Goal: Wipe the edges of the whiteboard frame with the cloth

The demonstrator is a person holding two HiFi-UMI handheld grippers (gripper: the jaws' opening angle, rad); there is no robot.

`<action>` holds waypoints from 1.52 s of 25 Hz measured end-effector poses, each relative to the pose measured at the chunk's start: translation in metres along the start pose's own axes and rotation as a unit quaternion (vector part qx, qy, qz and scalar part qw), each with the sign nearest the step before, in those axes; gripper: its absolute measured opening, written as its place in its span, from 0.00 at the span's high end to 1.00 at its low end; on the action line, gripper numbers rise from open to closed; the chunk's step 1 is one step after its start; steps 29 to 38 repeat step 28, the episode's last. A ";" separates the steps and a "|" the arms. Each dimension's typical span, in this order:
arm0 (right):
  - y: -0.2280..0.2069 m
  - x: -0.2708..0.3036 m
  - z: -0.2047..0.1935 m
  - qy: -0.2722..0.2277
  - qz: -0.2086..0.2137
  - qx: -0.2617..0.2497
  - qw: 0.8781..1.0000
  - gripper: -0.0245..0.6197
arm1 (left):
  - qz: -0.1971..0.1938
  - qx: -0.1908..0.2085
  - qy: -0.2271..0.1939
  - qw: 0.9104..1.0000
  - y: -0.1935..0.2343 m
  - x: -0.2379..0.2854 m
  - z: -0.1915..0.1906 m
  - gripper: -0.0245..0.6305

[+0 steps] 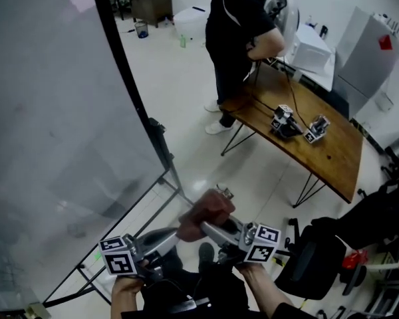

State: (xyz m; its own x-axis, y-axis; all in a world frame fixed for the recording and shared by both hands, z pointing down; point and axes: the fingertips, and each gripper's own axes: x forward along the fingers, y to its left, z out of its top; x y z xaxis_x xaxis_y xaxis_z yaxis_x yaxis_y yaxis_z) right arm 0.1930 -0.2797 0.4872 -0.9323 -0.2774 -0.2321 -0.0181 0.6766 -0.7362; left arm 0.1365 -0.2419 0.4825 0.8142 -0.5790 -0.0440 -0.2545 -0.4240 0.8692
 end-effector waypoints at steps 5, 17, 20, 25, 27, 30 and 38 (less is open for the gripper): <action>0.016 -0.005 0.002 0.034 0.039 -0.023 0.998 0.79 | 0.028 0.012 -0.019 0.999 -0.014 0.009 -0.006 0.98; 0.054 -0.012 0.002 0.033 0.060 -0.071 0.995 0.79 | 0.012 0.043 -0.017 0.999 -0.045 0.005 -0.010 0.98; 0.062 -0.003 -0.005 0.025 0.051 -0.068 0.996 0.79 | 0.003 0.050 -0.016 0.999 -0.050 -0.007 -0.007 0.98; 0.079 0.015 -0.024 0.029 0.045 -0.066 0.996 0.79 | -0.005 0.051 -0.019 0.999 -0.055 -0.033 -0.007 0.98; 0.086 0.023 -0.033 0.032 0.045 -0.066 0.996 0.79 | -0.007 0.048 -0.020 0.999 -0.056 -0.044 -0.008 0.98; 0.090 0.027 -0.037 0.033 0.045 -0.066 0.996 0.79 | -0.008 0.046 -0.021 0.999 -0.057 -0.050 -0.008 0.98; 0.090 0.027 -0.037 0.033 0.045 -0.066 0.996 0.79 | -0.008 0.046 -0.021 0.999 -0.057 -0.050 -0.008 0.98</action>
